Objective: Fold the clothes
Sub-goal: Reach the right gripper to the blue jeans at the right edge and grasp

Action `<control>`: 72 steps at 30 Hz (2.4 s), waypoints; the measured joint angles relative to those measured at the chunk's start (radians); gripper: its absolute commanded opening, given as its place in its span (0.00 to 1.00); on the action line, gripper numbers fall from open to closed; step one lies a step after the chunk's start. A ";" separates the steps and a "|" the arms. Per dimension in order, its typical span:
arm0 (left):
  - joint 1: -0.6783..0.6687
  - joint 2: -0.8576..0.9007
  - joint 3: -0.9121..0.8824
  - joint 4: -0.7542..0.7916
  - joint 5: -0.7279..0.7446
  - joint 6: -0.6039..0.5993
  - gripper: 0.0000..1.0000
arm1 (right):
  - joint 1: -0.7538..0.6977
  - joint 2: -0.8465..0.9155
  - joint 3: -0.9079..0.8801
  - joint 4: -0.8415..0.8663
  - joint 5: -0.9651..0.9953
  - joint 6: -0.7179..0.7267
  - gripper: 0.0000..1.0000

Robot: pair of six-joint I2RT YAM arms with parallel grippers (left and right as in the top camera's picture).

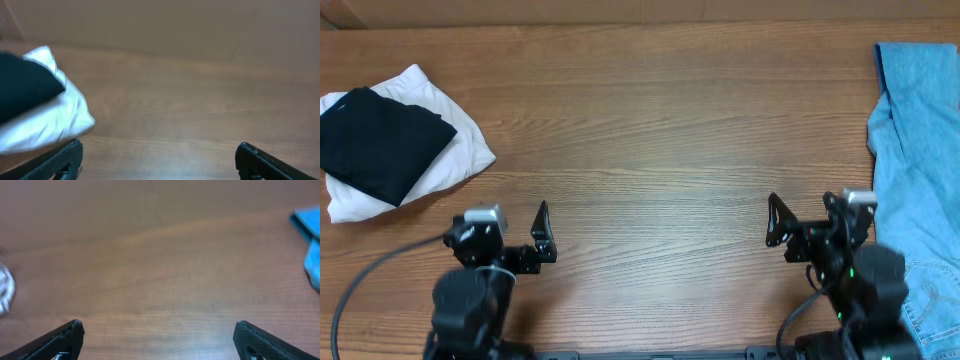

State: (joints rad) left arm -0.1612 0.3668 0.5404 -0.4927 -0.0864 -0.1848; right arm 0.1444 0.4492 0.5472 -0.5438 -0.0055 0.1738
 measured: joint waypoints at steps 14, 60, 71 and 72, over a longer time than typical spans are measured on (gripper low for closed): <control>0.000 0.355 0.329 -0.211 0.060 0.000 1.00 | -0.018 0.313 0.208 -0.224 0.041 0.154 1.00; 0.006 0.380 0.330 -0.211 0.068 0.000 1.00 | -0.681 1.148 0.209 0.098 0.271 0.161 0.59; 0.006 0.380 0.330 -0.211 0.068 0.000 1.00 | -0.681 1.148 0.209 0.117 0.294 0.160 0.64; 0.006 0.380 0.330 -0.211 0.068 0.000 1.00 | -0.681 1.148 0.208 0.118 0.293 0.159 0.67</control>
State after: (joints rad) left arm -0.1555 0.7467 0.8703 -0.7036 -0.0185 -0.1852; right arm -0.5362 1.5974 0.7555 -0.4259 0.2874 0.3328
